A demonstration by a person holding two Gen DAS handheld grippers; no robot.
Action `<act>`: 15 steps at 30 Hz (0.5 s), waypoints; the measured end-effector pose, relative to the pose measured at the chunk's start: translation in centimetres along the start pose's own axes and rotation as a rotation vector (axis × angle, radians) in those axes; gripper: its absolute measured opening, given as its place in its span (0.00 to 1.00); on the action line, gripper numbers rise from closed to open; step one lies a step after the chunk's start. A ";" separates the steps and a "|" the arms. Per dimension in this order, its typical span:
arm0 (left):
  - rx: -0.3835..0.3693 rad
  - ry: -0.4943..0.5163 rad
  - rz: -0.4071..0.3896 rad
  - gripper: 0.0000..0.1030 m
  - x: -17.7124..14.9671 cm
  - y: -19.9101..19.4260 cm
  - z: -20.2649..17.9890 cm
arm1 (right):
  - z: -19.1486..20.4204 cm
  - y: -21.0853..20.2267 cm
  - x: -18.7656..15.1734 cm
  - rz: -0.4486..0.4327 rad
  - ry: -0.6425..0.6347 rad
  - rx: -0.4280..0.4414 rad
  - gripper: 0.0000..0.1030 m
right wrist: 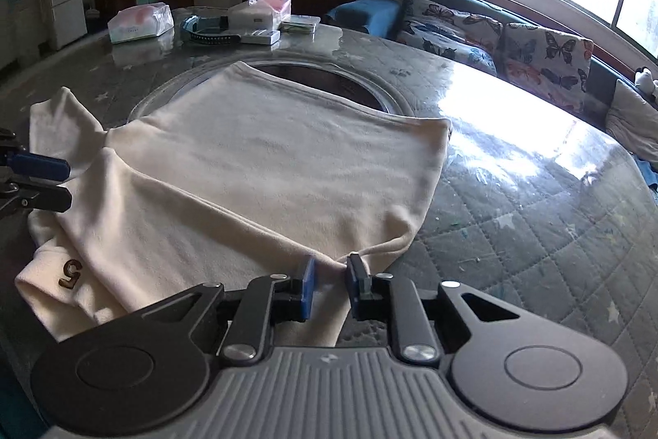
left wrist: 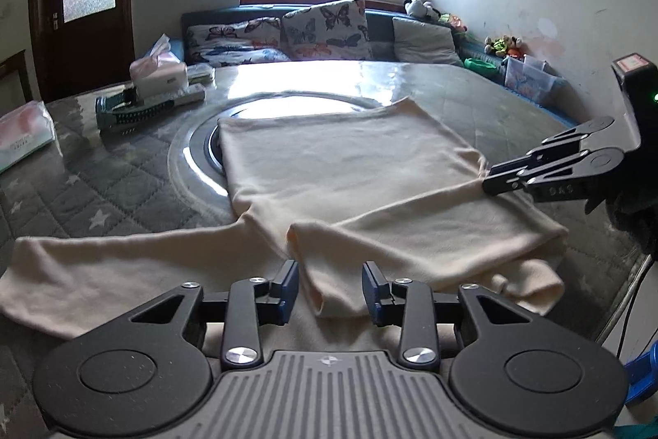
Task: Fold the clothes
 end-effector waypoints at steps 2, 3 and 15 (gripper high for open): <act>0.001 -0.005 0.010 0.19 -0.3 0.1 0.3 | 0.1 0.0 0.1 0.006 -0.006 -0.004 0.19; 0.000 -0.004 0.012 0.17 -0.4 0.1 0.3 | 0.2 0.0 0.1 0.009 -0.010 -0.006 0.20; -0.004 -0.029 0.004 0.16 -0.9 -0.7 1.1 | 4.1 -0.1 2.2 -0.028 -0.111 0.052 0.26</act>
Point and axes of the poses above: each gripper's, at about its wrist camera, not at the fingertips, and y roughly the way its jaws point, z to its left, x to its top, the point moved 1 cm from there along y, roughly the way its jaws point, and after that the axes turned 11 degrees about -y, right-handed, at the moved point
